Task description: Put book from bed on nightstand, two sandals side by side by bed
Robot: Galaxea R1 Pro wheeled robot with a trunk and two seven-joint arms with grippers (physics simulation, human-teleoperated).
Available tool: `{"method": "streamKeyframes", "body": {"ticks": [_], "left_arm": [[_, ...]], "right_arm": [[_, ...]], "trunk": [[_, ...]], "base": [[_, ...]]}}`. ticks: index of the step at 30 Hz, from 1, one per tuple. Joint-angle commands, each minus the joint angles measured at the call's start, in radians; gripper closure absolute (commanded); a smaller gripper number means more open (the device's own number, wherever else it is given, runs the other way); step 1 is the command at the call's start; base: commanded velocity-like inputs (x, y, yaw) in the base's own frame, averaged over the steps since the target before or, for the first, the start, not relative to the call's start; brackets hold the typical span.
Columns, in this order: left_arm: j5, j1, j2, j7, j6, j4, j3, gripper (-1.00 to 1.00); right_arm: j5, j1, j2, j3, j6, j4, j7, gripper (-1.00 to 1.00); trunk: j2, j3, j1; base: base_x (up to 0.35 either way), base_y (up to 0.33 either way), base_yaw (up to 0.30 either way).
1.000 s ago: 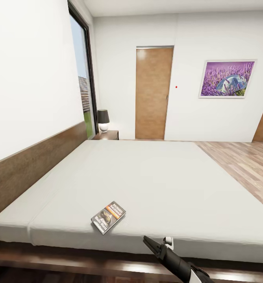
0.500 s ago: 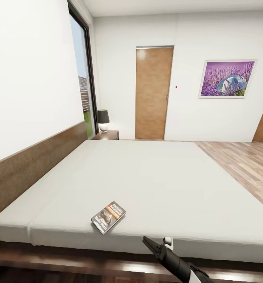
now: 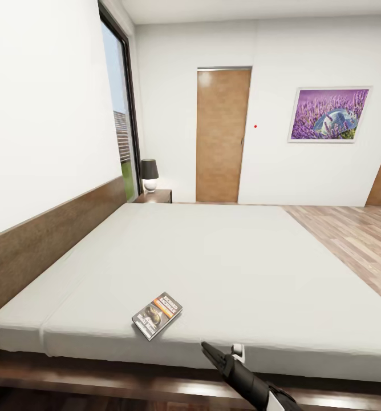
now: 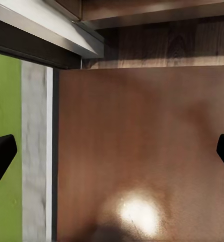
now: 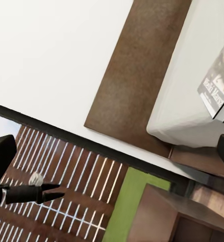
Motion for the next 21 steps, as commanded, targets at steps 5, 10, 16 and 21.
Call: {"method": "streamKeyframes", "body": {"ticks": [5,10,16,21], "left_arm": [[0.011,-0.007,0.000,0.007,0.003,-0.002,-0.006,-1.00],[0.010,-0.007,-0.002,0.007,0.003,-0.002,-0.006,-1.00],[0.010,-0.007,-0.004,0.007,0.003,-0.002,-0.006,-1.00],[0.010,-0.007,-0.005,0.007,0.003,-0.002,-0.006,-1.00]], "right_arm": [[-0.038,0.000,0.018,-0.011,0.008,-0.001,-0.055,-1.00],[-0.063,0.000,0.035,-0.013,0.005,0.000,-0.085,-1.00],[-0.078,0.000,0.049,-0.013,0.008,0.000,-0.105,-1.00],[-0.081,-0.001,0.057,-0.012,0.014,0.001,-0.111,-1.00]], "trunk": [[0.000,-0.001,0.000],[0.000,-0.001,0.000],[0.000,-0.001,0.000],[0.000,-0.001,0.000]], "base": [[0.000,0.000,0.000],[0.000,0.000,0.000],[0.000,0.000,0.000],[0.000,0.000,0.000]]}}
